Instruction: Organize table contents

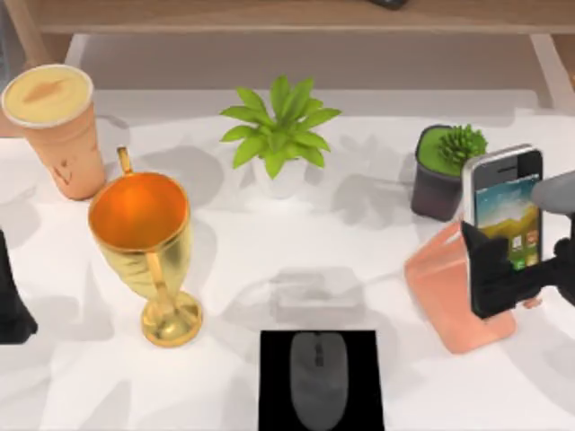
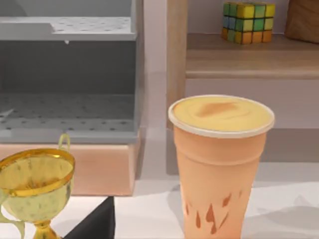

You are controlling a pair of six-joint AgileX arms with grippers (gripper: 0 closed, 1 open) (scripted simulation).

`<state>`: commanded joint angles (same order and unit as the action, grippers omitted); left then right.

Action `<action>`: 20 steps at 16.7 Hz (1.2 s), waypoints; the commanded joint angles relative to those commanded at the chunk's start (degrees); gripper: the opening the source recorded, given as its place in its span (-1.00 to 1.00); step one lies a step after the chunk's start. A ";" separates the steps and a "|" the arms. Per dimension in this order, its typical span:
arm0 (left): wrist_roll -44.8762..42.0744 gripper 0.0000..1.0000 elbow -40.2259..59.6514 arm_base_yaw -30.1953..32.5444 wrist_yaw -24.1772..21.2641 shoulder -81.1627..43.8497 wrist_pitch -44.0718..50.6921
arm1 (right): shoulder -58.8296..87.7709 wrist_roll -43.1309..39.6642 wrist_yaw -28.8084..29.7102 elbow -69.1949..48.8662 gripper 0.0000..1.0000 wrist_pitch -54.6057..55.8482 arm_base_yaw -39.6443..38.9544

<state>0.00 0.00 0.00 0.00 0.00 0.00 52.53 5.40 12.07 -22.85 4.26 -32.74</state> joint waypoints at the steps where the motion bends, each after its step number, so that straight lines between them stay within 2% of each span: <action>1: 0.00 1.00 0.00 0.00 0.00 0.00 0.00 | -0.99 0.28 0.52 0.26 1.00 -0.73 -0.71; 9: 0.00 1.00 0.00 0.00 0.00 0.00 0.00 | -7.83 2.40 5.02 2.16 1.00 -6.26 -5.72; 13: 0.00 1.00 0.00 0.00 0.00 0.00 0.00 | -7.71 2.31 4.88 1.97 1.00 -6.14 -5.41; 16: 0.00 1.00 0.00 0.00 0.00 0.00 0.00 | -10.99 1.72 3.62 3.55 1.00 -6.00 -2.51; 20: 0.00 1.00 0.00 0.00 0.00 0.00 0.00 | -20.73 0.05 -0.16 8.03 1.00 -5.61 5.53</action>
<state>0.00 0.00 0.00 0.00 0.00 0.00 31.80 5.44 11.91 -14.82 -1.34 -27.21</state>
